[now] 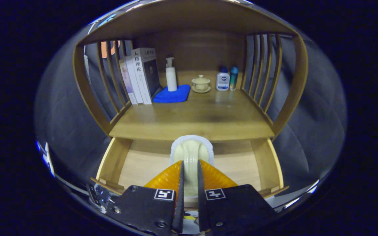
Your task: Pull open the drawer, take out the items inside it, and place them on the countertop above the cabinet.
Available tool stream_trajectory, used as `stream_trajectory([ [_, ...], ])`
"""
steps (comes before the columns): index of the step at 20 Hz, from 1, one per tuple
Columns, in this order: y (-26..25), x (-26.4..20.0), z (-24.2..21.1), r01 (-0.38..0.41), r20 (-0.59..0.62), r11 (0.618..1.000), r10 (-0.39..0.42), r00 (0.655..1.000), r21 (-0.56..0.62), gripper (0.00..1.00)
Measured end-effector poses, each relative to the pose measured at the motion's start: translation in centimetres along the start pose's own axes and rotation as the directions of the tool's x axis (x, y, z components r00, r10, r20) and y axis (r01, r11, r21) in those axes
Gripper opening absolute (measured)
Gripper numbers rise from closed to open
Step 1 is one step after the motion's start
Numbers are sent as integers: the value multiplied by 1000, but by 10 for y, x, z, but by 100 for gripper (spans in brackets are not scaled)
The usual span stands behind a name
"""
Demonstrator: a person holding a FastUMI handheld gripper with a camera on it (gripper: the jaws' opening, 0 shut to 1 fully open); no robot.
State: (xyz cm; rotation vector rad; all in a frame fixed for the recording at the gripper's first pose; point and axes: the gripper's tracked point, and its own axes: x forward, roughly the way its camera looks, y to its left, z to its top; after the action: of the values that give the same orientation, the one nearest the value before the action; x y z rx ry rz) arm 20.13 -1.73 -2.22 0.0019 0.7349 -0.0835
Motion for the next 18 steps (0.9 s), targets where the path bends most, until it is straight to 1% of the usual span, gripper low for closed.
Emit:
stream_trajectory([
  [2,4,2,11,0,20,1000,0,1000,-4,21],
  [5,2,12,27,40,41,999,-39,998,-31,21],
  [8,7,26,44,37,55,999,-36,998,-27,21],
  [12,-1,55,67,60,73,998,-60,996,3,21],
  [15,-4,75,74,73,43,997,-72,996,-24,21],
  [18,0,100,90,98,44,994,-96,994,-56,21],
])
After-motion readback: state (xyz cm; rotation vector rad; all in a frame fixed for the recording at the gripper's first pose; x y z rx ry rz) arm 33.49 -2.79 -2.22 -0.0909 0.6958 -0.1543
